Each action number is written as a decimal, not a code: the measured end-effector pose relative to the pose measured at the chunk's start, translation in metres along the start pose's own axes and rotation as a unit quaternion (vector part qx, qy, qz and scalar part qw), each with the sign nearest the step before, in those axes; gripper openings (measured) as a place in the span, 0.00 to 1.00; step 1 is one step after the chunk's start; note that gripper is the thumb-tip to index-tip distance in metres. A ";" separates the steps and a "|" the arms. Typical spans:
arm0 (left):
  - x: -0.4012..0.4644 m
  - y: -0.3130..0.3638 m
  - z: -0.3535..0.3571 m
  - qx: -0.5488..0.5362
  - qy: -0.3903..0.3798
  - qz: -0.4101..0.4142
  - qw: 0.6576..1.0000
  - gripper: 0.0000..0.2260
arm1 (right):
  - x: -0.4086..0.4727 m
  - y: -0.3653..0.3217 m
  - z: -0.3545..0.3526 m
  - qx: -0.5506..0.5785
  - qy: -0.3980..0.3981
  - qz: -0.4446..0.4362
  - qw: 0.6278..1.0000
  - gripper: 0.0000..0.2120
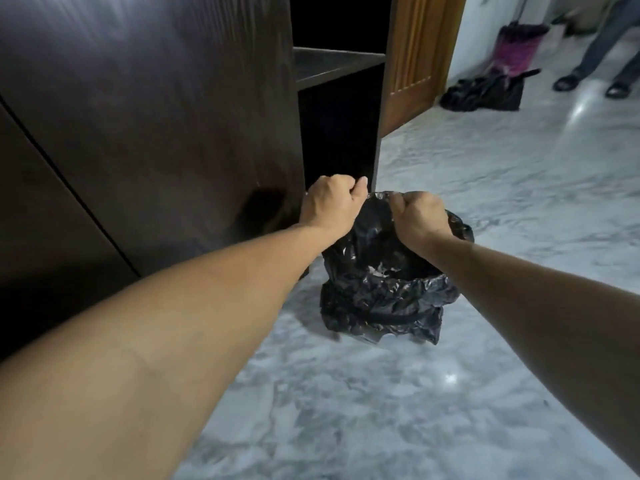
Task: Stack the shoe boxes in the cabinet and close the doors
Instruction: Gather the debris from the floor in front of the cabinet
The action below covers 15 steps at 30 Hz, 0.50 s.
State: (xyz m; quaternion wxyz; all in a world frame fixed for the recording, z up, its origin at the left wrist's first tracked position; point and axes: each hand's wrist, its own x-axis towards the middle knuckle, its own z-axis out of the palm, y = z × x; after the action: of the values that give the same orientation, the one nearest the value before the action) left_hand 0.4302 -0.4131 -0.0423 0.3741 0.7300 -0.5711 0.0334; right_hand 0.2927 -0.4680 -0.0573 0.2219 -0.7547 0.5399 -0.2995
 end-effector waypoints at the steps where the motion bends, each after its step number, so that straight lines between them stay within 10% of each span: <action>1: 0.000 0.004 0.011 -0.001 -0.008 -0.022 1.000 0.25 | 0.002 0.009 0.003 0.007 0.004 0.025 1.000 0.21; 15: -0.002 -0.001 0.090 -0.095 -0.157 -0.185 0.966 0.17 | 0.020 0.056 0.026 0.155 0.043 0.207 0.965 0.11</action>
State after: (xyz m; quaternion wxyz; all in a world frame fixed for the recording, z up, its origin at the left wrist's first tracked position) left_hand 0.3966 -0.4641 -0.1087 0.3471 0.7803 -0.4780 -0.2054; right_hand 0.2773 -0.5040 -0.1083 0.3700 -0.5692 0.6403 -0.3594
